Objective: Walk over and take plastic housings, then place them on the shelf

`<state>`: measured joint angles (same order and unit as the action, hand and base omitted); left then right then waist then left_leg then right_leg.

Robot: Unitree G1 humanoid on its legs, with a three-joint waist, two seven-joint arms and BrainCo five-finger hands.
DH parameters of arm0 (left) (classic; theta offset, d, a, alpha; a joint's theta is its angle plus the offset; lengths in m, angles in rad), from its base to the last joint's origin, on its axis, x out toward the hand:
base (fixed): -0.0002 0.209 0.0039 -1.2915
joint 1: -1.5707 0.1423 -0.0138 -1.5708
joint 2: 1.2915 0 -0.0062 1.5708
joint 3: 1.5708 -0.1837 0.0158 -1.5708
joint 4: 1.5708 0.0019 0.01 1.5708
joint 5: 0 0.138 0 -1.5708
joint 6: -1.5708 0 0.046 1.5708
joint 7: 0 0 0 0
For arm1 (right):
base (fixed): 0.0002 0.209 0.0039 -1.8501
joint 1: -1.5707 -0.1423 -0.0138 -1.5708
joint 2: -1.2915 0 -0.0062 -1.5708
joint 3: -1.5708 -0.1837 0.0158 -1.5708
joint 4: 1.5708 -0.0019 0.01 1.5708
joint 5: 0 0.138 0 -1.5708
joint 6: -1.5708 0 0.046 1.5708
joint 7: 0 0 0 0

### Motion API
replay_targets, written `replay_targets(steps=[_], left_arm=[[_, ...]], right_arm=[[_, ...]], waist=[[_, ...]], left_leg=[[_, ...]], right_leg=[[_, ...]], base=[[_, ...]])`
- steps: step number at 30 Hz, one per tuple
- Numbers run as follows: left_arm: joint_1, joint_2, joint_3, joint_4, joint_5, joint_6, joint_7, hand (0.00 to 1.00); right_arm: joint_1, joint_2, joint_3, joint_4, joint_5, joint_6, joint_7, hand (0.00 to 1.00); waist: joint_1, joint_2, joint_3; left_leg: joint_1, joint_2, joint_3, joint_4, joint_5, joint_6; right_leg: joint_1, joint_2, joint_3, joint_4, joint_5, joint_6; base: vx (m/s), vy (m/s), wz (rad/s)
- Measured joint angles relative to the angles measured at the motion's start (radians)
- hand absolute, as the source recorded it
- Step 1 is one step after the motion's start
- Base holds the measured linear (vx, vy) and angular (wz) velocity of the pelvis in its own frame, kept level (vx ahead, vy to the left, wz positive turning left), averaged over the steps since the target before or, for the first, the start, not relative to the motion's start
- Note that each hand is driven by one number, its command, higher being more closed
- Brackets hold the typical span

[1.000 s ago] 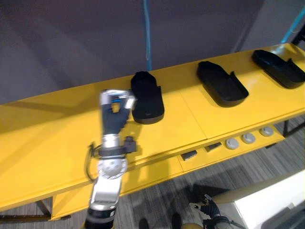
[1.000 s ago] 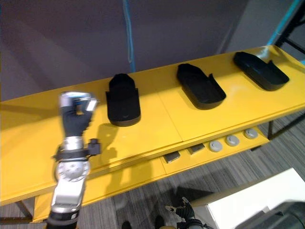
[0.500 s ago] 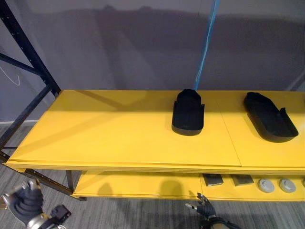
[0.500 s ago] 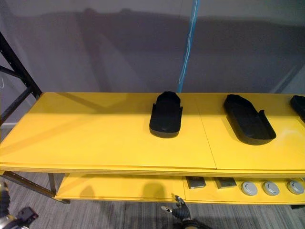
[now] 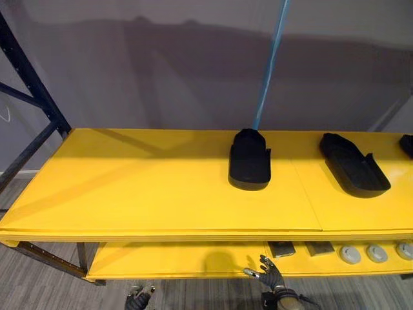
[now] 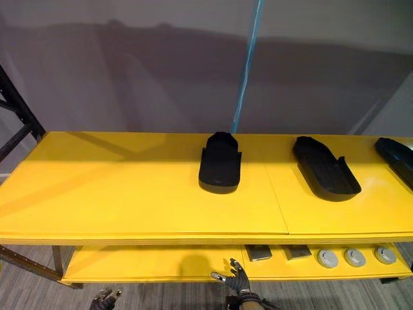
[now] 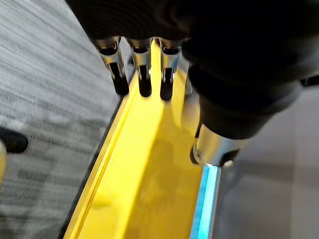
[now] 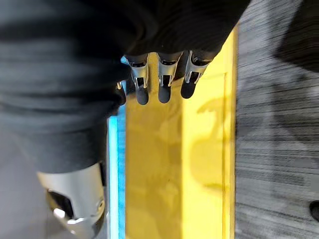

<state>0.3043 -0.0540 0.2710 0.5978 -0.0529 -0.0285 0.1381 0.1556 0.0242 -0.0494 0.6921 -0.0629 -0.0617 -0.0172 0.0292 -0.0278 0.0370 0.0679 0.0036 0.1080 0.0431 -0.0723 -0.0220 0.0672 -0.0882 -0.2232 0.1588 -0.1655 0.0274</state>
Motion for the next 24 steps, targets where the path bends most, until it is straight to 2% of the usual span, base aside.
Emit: replay_targets(steps=[3, 8, 11, 14, 18, 21, 22, 24], left_arm=[[-0.018, 0.003, -0.042, 0.057, 0.023, 0.0, -0.007, 0.0], [-0.059, 0.033, -0.085, 0.102, 0.075, -0.001, -0.01, 0.0], [-0.083, 0.034, -0.093, 0.113, 0.079, -0.002, -0.01, 0.0], [-0.111, 0.031, -0.105, 0.114, 0.088, -0.005, -0.009, 0.0], [-0.129, 0.027, -0.121, 0.119, 0.096, -0.009, -0.01, 0.0], [-0.17, 0.032, -0.142, 0.118, 0.096, -0.021, -0.01, 0.0], [-0.185, 0.028, -0.142, 0.116, 0.096, -0.024, -0.01, 0.0], [-0.196, 0.031, -0.153, 0.115, 0.096, -0.025, -0.009, 0.0]], right_arm=[[0.001, -0.005, -0.011, 0.047, 0.001, 0.0, -0.007, 0.0], [-0.014, -0.023, -0.028, 0.111, 0.003, 0.0, -0.014, 0.0], [-0.046, -0.029, -0.027, 0.121, 0.019, 0.0, -0.02, 0.0], [-0.084, -0.031, -0.027, 0.122, 0.018, 0.0, -0.021, 0.0], [-0.08, -0.031, -0.026, 0.106, 0.01, 0.001, -0.021, 0.0], [-0.08, -0.029, -0.024, 0.058, -0.005, 0.003, -0.021, 0.0], [-0.076, -0.028, -0.025, 0.054, -0.005, 0.004, -0.022, 0.0], [-0.056, -0.027, -0.026, 0.051, -0.004, 0.005, -0.022, 0.0]], waist=[[-0.016, 0.001, 0.001], [-0.017, 0.009, 0.01], [-0.015, 0.008, 0.047], [-0.014, 0.014, 0.07], [-0.014, 0.024, 0.091], [-0.014, 0.017, 0.114], [-0.013, 0.019, 0.124], [-0.013, 0.022, 0.134]], left_leg=[[0.018, 0.004, 0.018, -0.024, 0.005, -0.007], [0.023, 0.011, 0.048, -0.045, 0.008, -0.01], [0.016, 0.013, 0.072, -0.019, 0.005, -0.012], [-0.055, 0.019, 0.051, 0.074, -0.031, 0.008], [-0.056, 0.038, 0.084, 0.118, -0.083, 0.013], [-0.112, 0.039, 0.148, 0.15, -0.096, 0.028], [-0.139, 0.047, 0.161, 0.176, -0.102, 0.041], [-0.154, 0.047, 0.162, 0.198, -0.109, 0.055]], right_leg=[[-0.001, 0.009, 0.024, -0.013, 0.004, 0.0], [-0.003, 0.025, 0.055, -0.053, 0.027, -0.002], [-0.017, 0.031, 0.107, -0.067, 0.048, -0.001], [-0.067, 0.037, 0.172, -0.067, 0.08, 0.001], [-0.098, 0.054, 0.264, -0.052, 0.103, 0.013], [-0.199, 0.054, 0.327, 0.015, 0.118, 0.03], [-0.238, 0.053, 0.325, 0.072, 0.098, 0.035], [-0.3, 0.044, 0.314, 0.339, 0.011, 0.041]], base=[[0.01, -0.01, -0.21], [0.02, -0.002, -0.21], [-0.03, 0.015, -0.43], [-0.05, 0.021, -0.63], [-0.09, 0.076, -0.75], [-0.19, 0.109, -0.62], [-0.13, 0.043, -0.24], [-0.09, -0.012, 0.0]])
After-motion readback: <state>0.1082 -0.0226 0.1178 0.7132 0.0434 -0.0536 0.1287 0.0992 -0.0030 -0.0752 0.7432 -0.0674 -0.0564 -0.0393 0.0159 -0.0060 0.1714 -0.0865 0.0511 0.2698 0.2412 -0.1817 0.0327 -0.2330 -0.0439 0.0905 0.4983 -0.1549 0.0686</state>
